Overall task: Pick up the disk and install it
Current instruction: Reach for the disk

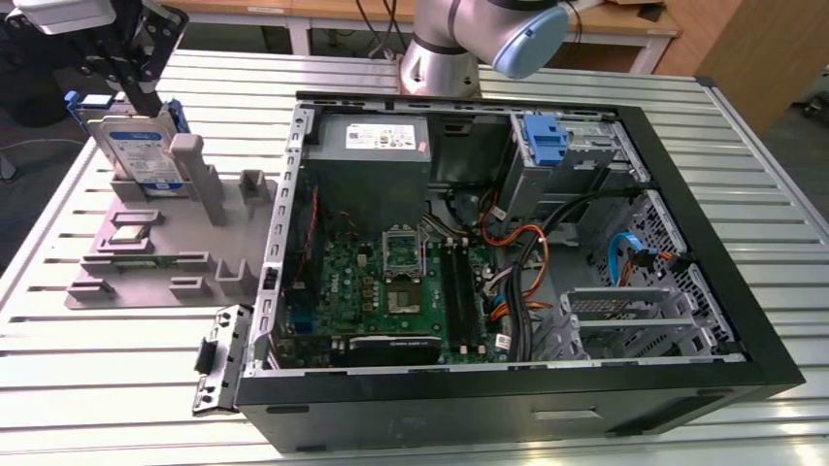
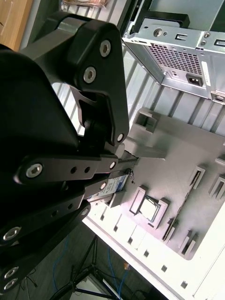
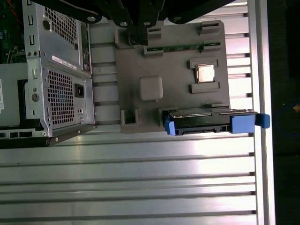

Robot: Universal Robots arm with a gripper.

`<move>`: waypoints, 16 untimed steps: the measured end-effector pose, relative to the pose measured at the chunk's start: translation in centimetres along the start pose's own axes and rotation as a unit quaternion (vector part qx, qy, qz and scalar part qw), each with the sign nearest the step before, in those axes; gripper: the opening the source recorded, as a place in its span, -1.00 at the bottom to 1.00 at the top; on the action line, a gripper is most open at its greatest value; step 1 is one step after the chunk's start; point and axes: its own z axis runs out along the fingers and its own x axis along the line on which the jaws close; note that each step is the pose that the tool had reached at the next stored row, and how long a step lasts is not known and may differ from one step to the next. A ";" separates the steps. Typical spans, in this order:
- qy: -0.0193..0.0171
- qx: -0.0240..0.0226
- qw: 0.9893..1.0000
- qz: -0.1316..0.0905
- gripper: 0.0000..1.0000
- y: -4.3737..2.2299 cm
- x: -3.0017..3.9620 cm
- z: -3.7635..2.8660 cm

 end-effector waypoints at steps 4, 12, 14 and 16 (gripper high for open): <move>0.000 0.000 1.000 0.000 -0.79 0.12 0.04 0.10; 0.000 0.000 1.000 0.000 -0.79 0.35 0.11 0.23; 0.000 0.000 1.000 0.000 -0.79 0.35 0.11 0.23; 0.000 0.000 1.000 0.000 -0.79 0.35 0.15 0.25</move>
